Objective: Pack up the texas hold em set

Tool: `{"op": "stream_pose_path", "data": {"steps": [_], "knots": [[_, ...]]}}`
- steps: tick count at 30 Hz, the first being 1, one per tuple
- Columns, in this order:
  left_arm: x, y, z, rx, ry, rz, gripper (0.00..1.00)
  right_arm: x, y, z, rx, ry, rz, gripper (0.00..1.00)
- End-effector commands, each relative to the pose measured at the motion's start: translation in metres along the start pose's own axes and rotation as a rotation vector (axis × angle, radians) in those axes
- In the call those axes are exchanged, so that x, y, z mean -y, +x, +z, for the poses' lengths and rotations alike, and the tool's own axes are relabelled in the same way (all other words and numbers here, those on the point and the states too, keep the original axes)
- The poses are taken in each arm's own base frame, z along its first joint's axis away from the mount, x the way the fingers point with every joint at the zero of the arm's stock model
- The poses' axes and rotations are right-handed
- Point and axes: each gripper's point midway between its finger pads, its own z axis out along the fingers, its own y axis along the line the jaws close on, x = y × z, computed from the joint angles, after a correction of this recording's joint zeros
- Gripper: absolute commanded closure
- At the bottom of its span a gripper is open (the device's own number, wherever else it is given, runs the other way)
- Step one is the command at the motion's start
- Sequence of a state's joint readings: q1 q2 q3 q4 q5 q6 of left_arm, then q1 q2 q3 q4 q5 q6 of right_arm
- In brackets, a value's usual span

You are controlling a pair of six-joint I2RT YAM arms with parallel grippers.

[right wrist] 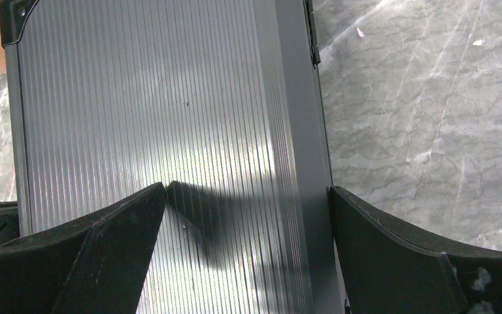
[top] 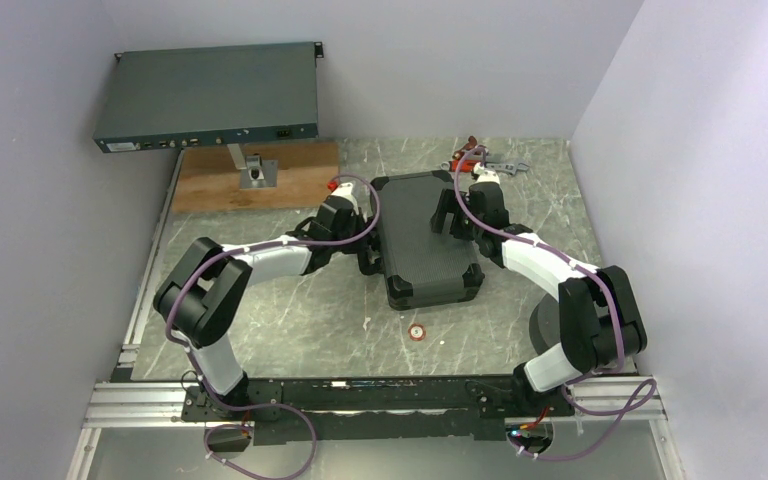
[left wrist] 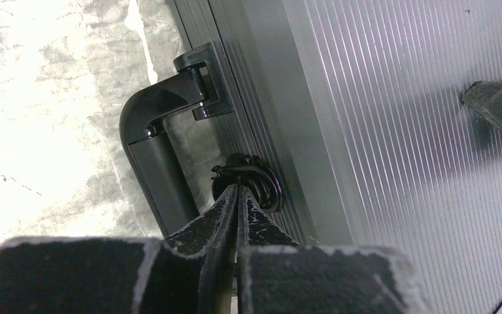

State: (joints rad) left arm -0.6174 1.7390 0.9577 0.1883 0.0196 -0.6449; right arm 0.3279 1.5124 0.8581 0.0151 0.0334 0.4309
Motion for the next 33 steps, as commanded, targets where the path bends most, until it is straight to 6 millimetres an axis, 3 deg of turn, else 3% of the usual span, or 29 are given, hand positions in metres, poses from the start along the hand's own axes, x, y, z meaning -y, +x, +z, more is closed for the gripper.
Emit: {"op": "stream_pose_path", "data": {"steps": [1, 15, 26, 30, 33], "knots": [[0.034, -0.012, 0.003, 0.034, 0.092, 0.05, 0.91, -0.003, 0.104, -0.009, -0.365, -0.037, -0.054, 0.05], [0.023, 0.016, 0.014, -0.026, 0.065, 0.059, 0.93, -0.004, 0.103, -0.009, -0.368, -0.037, -0.057, 0.05], [0.003, 0.046, 0.026, -0.097, 0.012, 0.043, 0.95, -0.004, 0.104, -0.009, -0.369, -0.034, -0.06, 0.05], [0.002, 0.051, 0.022, -0.099, 0.01, 0.039, 0.95, -0.003, 0.105, -0.009, -0.37, -0.033, -0.059, 0.06], [0.006, 0.043, 0.018, -0.076, 0.021, 0.042, 0.95, -0.003, 0.107, -0.009, -0.374, -0.032, -0.058, 0.06]]}}
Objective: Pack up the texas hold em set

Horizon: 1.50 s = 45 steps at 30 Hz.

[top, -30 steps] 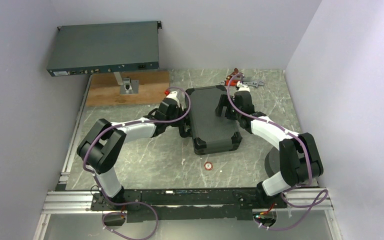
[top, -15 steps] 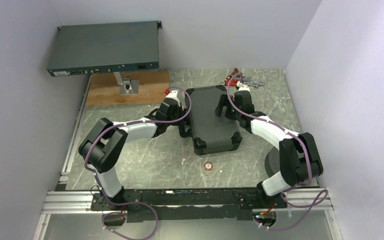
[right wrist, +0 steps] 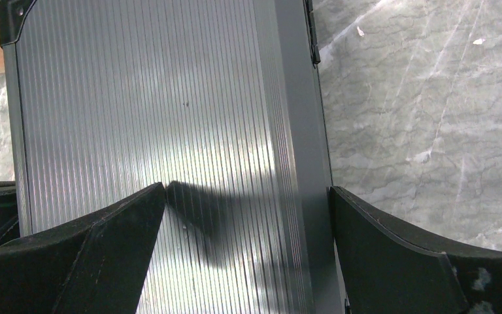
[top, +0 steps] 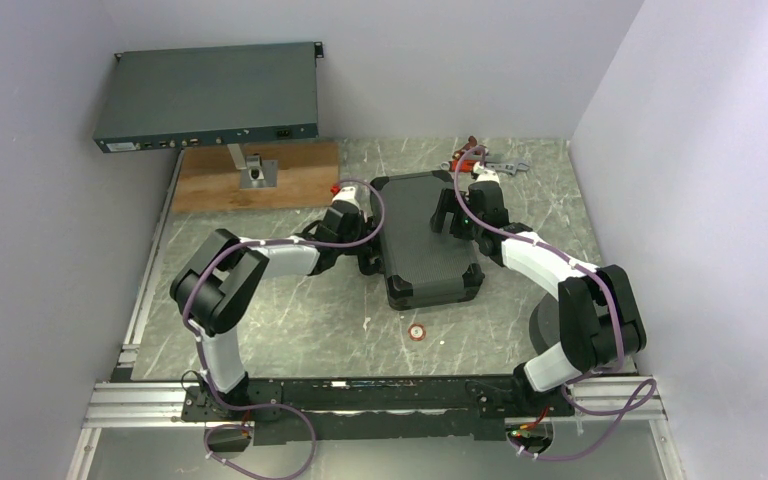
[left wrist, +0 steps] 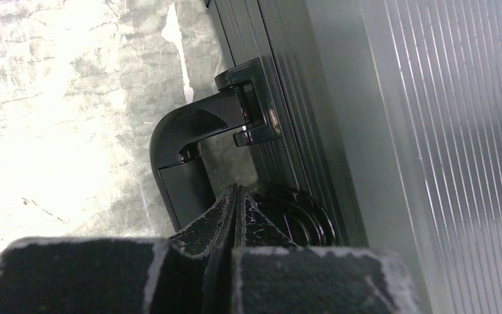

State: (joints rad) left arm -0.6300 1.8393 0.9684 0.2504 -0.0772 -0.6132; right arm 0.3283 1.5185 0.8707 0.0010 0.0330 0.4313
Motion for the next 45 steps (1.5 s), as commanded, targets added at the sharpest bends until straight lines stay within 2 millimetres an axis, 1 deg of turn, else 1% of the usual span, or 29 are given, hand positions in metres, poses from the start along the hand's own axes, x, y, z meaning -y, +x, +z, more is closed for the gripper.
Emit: {"op": "stream_pose_path", "data": {"steps": [1, 2, 4, 5, 6, 8, 11, 13, 18, 19, 22, 24, 28, 32, 34, 36, 39, 42, 45], "knots": [[0.031, 0.028, -0.013, -0.092, 0.11, 0.008, 0.94, -0.003, 0.107, -0.008, -0.367, -0.036, -0.06, 0.06], [0.032, 0.023, -0.015, -0.082, 0.108, 0.014, 0.94, -0.003, 0.106, -0.008, -0.365, -0.035, -0.061, 0.06], [0.035, 0.013, -0.022, -0.065, 0.103, 0.024, 0.89, -0.002, 0.106, -0.009, -0.363, -0.033, -0.061, 0.06], [0.037, 0.008, -0.027, -0.058, 0.107, 0.032, 0.84, -0.002, 0.105, -0.009, -0.361, -0.032, -0.061, 0.06], [0.036, -0.001, -0.031, -0.03, 0.086, 0.042, 0.74, -0.003, 0.104, -0.01, -0.358, -0.032, -0.062, 0.06], [0.034, -0.016, -0.042, 0.018, 0.061, 0.056, 0.59, -0.003, 0.102, -0.011, -0.356, -0.031, -0.062, 0.06], [0.03, -0.04, -0.068, 0.118, 0.033, 0.08, 0.4, -0.004, 0.099, -0.012, -0.35, -0.031, -0.061, 0.06], [0.026, -0.053, -0.084, 0.164, 0.006, 0.098, 0.32, -0.005, 0.094, -0.014, -0.339, -0.029, -0.062, 0.06], [0.018, -0.076, -0.119, 0.225, -0.057, 0.146, 0.26, -0.012, 0.073, -0.02, -0.285, -0.034, -0.061, 0.05], [0.015, -0.078, -0.127, 0.228, -0.069, 0.155, 0.25, -0.014, 0.068, -0.022, -0.273, -0.039, -0.06, 0.05], [0.011, -0.089, -0.151, 0.271, -0.081, 0.182, 0.23, -0.027, 0.048, -0.031, -0.223, -0.077, -0.071, 0.04], [0.007, -0.096, -0.166, 0.298, -0.095, 0.212, 0.22, -0.039, 0.032, -0.04, -0.176, -0.131, -0.087, 0.02], [-0.006, -0.112, -0.203, 0.362, -0.16, 0.279, 0.17, -0.069, -0.006, -0.068, -0.05, -0.269, -0.104, 0.0], [-0.029, -0.127, -0.24, 0.454, -0.242, 0.296, 0.01, -0.096, -0.038, -0.102, 0.09, -0.403, -0.109, 0.0], [-0.042, -0.134, -0.256, 0.478, -0.273, 0.297, 0.0, -0.103, -0.054, -0.117, 0.172, -0.438, -0.102, 0.0], [-0.05, -0.139, -0.273, 0.493, -0.295, 0.298, 0.0, -0.105, -0.068, -0.131, 0.243, -0.452, -0.093, 0.0], [-0.05, -0.148, -0.3, 0.514, -0.297, 0.321, 0.0, -0.108, -0.088, -0.154, 0.35, -0.474, -0.076, 0.0], [-0.056, -0.157, -0.326, 0.552, -0.334, 0.364, 0.0, -0.107, -0.095, -0.168, 0.408, -0.482, -0.075, 0.0], [-0.07, -0.16, -0.347, 0.583, -0.41, 0.457, 0.0, -0.102, -0.096, -0.176, 0.446, -0.472, -0.069, 0.0]]}}
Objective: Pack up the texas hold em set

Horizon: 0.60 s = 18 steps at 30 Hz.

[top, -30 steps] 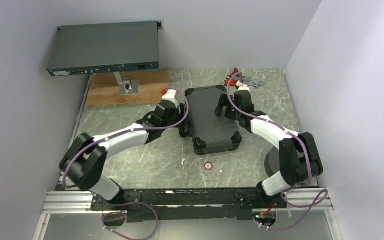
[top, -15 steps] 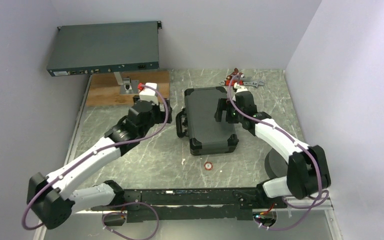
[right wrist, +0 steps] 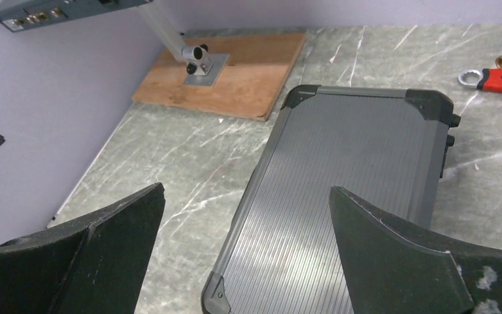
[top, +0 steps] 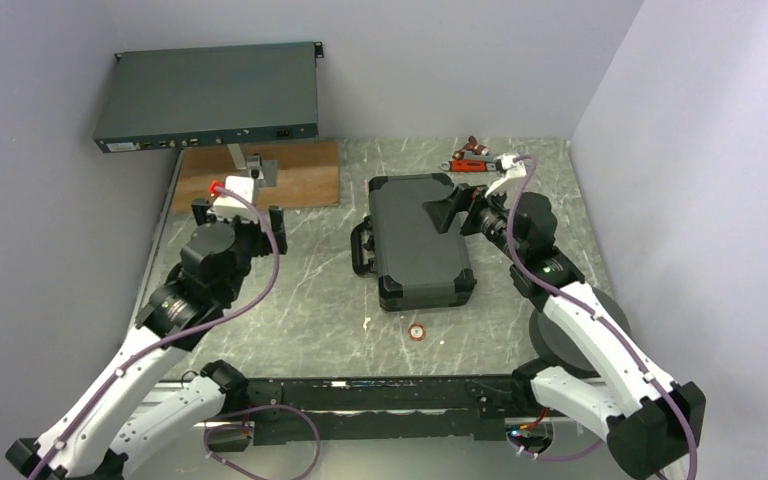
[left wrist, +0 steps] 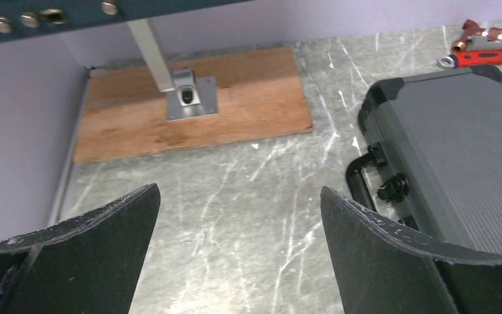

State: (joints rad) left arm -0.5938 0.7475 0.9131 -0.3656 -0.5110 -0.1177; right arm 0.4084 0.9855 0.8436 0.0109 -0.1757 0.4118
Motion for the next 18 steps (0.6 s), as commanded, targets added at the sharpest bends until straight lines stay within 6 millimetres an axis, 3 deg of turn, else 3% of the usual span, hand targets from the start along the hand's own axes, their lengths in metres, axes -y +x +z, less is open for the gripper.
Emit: {"op": "stream_pose_path", "data": {"steps": [1, 7, 11, 18], "knots": [[-0.038, -0.018, -0.022, 0.061, -0.108, 0.153, 0.0, -0.001, -0.017, -0.009, 0.105, 0.002, 0.001, 0.0], [-0.047, 0.017, -0.026, 0.1, -0.118, 0.177, 0.0, 0.002, -0.008, -0.027, 0.159, 0.002, 0.033, 0.0], [-0.066, 0.008, -0.039, 0.131, -0.197, 0.143, 0.0, 0.011, -0.002, -0.035, 0.173, 0.034, 0.031, 0.0], [-0.073, 0.005, -0.05, 0.177, -0.208, 0.12, 0.0, 0.014, -0.003, -0.041, 0.199, 0.048, 0.026, 0.0]]}}
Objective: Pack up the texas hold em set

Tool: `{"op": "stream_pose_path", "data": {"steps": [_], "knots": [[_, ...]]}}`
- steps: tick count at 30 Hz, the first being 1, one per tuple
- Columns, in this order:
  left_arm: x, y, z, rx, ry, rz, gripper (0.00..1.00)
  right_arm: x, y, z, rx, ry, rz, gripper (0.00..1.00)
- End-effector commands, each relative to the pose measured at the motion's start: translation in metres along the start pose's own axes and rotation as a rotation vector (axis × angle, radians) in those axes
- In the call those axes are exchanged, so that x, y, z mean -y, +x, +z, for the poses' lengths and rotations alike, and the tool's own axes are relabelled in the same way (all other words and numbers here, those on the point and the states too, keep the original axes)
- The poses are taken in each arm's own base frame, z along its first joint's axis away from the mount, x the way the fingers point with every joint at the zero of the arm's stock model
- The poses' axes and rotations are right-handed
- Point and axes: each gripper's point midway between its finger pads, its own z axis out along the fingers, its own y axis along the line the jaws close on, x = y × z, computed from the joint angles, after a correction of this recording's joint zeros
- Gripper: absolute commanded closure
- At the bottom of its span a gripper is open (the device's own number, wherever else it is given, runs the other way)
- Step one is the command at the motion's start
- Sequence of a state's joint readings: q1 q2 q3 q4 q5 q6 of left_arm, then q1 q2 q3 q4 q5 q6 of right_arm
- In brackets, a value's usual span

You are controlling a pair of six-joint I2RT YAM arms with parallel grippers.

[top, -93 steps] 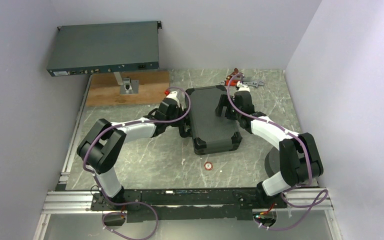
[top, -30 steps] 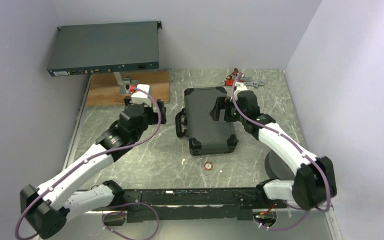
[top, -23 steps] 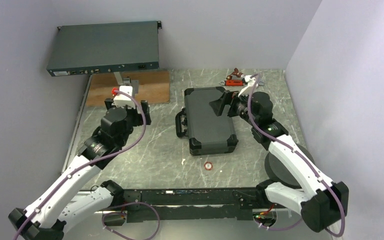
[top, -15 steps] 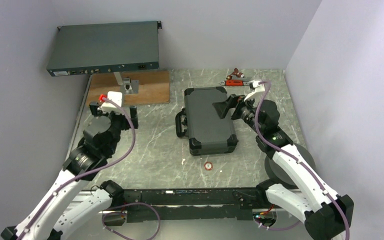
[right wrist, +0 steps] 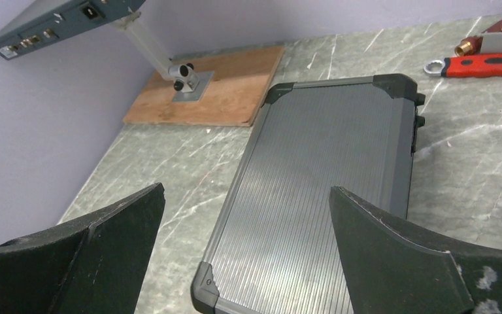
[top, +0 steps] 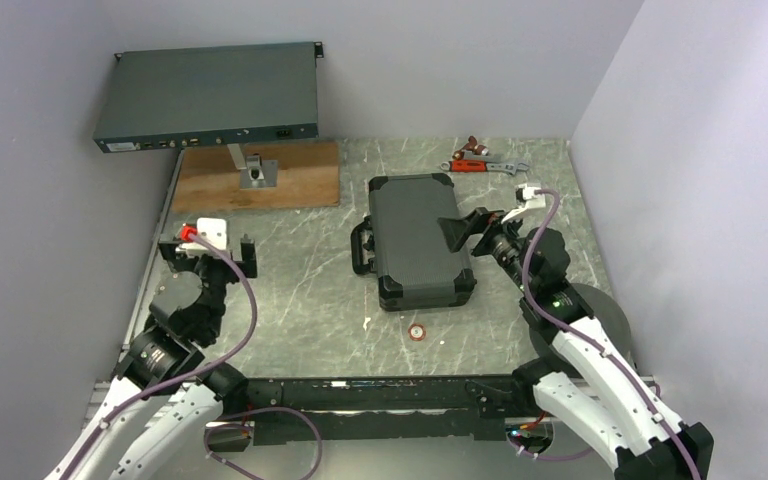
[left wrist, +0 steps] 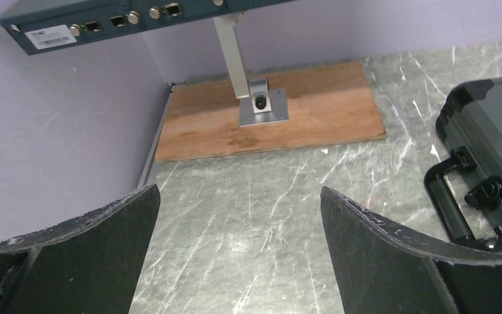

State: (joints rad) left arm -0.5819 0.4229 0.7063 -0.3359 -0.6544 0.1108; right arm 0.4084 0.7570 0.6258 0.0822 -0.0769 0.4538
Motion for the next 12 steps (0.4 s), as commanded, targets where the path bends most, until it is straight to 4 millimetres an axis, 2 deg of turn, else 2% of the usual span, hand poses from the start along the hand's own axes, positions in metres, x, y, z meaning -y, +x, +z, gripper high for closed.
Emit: {"op": "stream_pose_path", "data": {"steps": [1, 12], "knots": [[-0.0146, -0.0126, -0.0039, 0.053, -0.059, -0.031, 0.0, -0.0043, -0.0196, -0.0021, 0.088, -0.013, -0.001, 0.0], [-0.0133, -0.0124, -0.0049, 0.052, -0.047, -0.031, 0.0, -0.0139, -0.0287, -0.0016, 0.097, -0.048, -0.013, 0.0]]}}
